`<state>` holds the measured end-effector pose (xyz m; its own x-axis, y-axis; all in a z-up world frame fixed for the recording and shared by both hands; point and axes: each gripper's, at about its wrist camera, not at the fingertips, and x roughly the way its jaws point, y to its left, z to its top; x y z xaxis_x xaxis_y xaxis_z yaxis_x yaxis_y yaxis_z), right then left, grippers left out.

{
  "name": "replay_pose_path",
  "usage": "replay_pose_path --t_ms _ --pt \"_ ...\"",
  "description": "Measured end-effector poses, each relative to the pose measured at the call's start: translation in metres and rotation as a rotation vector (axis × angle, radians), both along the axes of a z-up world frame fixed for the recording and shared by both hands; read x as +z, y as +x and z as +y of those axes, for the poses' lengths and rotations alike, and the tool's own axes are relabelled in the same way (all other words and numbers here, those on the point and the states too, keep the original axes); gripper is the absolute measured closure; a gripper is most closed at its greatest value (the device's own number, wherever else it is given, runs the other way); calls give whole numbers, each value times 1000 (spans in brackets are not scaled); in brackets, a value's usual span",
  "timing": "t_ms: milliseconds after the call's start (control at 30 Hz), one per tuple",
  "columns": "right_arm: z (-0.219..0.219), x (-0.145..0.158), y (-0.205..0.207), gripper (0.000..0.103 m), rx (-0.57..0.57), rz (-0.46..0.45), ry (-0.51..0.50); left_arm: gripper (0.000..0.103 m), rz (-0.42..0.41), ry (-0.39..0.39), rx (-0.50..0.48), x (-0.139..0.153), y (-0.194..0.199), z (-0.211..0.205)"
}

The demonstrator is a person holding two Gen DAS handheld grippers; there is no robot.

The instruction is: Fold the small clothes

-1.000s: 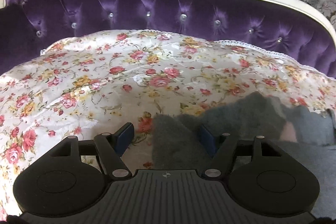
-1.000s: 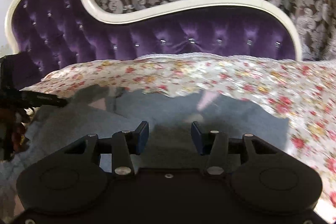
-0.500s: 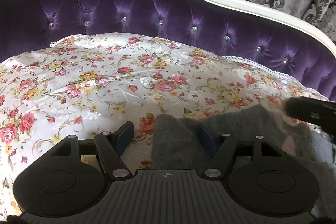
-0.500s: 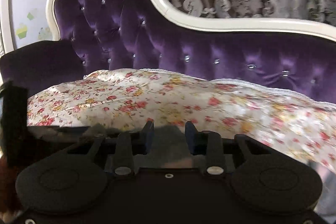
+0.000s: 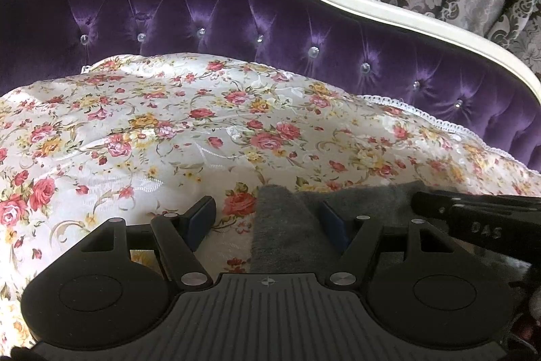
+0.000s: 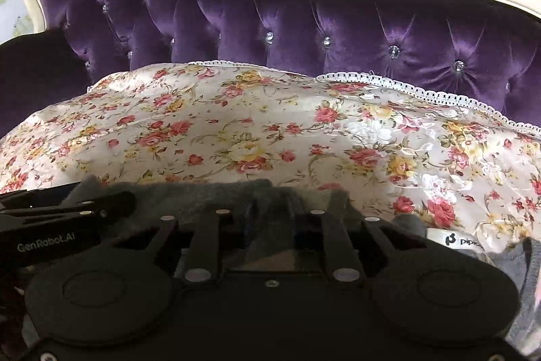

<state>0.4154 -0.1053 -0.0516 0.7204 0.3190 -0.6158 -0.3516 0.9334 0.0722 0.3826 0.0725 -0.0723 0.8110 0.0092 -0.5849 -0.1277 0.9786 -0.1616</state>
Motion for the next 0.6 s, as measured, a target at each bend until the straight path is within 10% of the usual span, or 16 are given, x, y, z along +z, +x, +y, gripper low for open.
replay_pose_path --t_ms 600 --pt "-45 -1 8 64 -57 5 43 36 -2 8 2 -1 1 -1"
